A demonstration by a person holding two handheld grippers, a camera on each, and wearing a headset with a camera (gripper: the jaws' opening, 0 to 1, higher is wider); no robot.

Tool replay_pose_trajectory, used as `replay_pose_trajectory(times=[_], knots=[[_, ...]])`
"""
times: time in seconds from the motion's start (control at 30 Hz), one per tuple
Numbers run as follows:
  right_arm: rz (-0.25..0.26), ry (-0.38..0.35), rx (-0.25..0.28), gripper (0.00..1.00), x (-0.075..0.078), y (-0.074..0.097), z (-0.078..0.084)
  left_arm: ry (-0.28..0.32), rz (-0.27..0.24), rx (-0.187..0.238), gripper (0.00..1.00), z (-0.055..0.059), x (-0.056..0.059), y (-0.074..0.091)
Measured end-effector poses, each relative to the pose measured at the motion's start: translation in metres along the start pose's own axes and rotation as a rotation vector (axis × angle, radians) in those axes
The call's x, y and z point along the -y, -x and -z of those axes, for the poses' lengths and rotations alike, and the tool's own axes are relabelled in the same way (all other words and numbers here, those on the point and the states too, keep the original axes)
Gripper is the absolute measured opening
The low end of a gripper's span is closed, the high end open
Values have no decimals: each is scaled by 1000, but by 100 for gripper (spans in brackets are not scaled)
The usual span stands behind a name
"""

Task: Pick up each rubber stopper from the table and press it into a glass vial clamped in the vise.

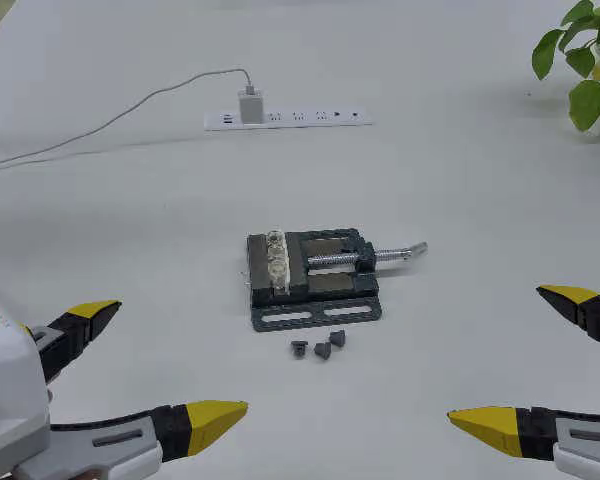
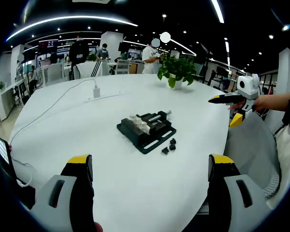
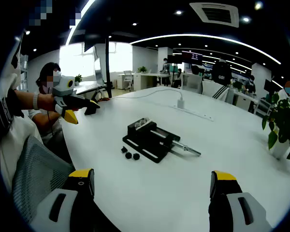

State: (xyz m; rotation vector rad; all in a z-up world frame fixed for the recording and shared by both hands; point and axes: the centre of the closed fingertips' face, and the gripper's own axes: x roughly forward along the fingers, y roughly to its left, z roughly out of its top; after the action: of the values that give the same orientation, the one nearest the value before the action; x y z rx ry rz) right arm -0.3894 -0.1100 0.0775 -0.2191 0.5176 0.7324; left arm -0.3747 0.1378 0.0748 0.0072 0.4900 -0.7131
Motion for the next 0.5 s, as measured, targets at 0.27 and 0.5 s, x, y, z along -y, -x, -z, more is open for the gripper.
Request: replay_pose_trajectory(times=[0.27, 0.5], knots=[[2, 1, -1, 99, 1, 2, 2, 0, -1, -2, 99, 1, 1, 0], [6, 2, 1, 99, 6, 3, 2, -17, 7, -12, 99, 1, 1, -2]])
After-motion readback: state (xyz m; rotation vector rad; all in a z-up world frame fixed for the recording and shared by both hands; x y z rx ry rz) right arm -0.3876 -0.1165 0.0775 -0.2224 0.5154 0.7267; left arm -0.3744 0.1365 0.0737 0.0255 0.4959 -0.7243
